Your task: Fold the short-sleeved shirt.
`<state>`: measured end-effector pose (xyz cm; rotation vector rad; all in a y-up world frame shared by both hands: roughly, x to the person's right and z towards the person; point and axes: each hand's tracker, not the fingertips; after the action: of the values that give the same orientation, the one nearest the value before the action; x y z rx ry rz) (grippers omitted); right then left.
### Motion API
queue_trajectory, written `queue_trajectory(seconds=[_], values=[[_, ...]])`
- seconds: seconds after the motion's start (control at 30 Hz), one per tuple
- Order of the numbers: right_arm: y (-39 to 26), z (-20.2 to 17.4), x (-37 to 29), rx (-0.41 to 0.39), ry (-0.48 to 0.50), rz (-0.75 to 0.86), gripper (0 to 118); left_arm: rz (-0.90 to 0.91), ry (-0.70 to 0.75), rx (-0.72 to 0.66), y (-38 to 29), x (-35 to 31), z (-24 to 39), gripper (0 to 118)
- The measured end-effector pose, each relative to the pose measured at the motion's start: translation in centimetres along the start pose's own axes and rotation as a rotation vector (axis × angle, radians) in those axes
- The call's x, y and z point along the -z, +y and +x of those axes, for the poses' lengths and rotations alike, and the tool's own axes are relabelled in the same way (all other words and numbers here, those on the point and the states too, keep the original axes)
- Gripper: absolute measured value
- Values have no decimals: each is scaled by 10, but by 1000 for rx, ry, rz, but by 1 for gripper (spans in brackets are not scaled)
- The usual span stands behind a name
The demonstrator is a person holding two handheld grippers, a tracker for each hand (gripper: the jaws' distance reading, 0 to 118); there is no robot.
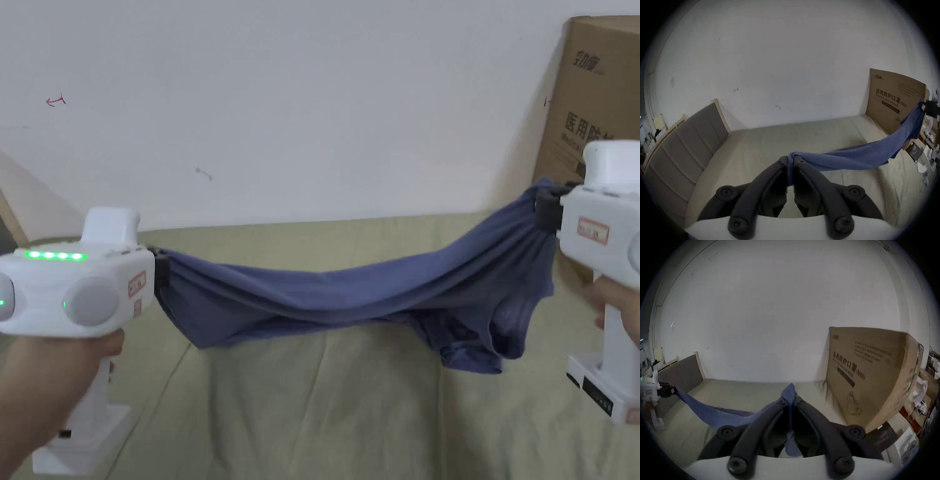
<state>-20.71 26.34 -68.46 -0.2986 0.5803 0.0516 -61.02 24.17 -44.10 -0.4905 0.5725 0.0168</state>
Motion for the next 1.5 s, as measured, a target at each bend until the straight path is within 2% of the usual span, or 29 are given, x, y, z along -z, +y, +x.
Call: queue_trajectory(seconds=[0.1, 0.17, 0.33, 0.73, 0.87, 0.97, 1.13, 1.17, 1.2, 1.23, 1.27, 1.3, 1.33, 1.37, 1.4, 1.5], values=[[-26, 1, -35, -5, 15, -19, 4, -34, -10, -49, -29, -26, -3, 6], [-44, 6, -62, 52, 46, -35, 4, -33, -11, -79, -52, -51, -4, 6], [-87, 20, -143, 59, 63, -48, 4, -50, -37, -60, -116, -114, -5, 6], [-221, 41, -346, -26, 28, -254, 4, -162, -76, -81, -274, -286, 8, 6], [-261, 42, -367, -44, 69, -423, 4, -245, -86, -104, -312, -311, 10, 6], [-285, 34, -367, -130, 71, -541, 4, -323, -77, -86, -336, -309, 10, 6], [-308, 32, -353, -128, 35, -653, 4, -441, -72, -46, -360, -289, 11, 6], [-312, 34, -350, -131, 28, -668, 4, -473, -77, -37, -363, -285, 12, 8], [-316, 36, -349, -119, 3, -670, 5, -479, -70, -23, -365, -282, 14, 25], [-318, 39, -350, -92, -21, -671, 13, -474, -59, -16, -365, -285, 15, 57], [-319, 42, -353, -60, -32, -650, 44, -464, -42, -18, -365, -286, 16, 101], [-318, 43, -359, -44, -43, -606, 103, -466, -43, -32, -364, -288, 14, 118], [-314, 42, -365, -46, -72, -572, 103, -474, -44, -67, -363, -292, 12, 118], [-309, 42, -371, -23, -78, -539, 113, -380, -60, -78, -352, -306, 8, 115], [-299, 43, -389, -3, -73, -461, 117, -374, -35, -86, -343, -316, 9, 111], [-262, 36, -404, 8, -119, -377, 116, -234, 10, -101, -335, -363, 18, 111]])
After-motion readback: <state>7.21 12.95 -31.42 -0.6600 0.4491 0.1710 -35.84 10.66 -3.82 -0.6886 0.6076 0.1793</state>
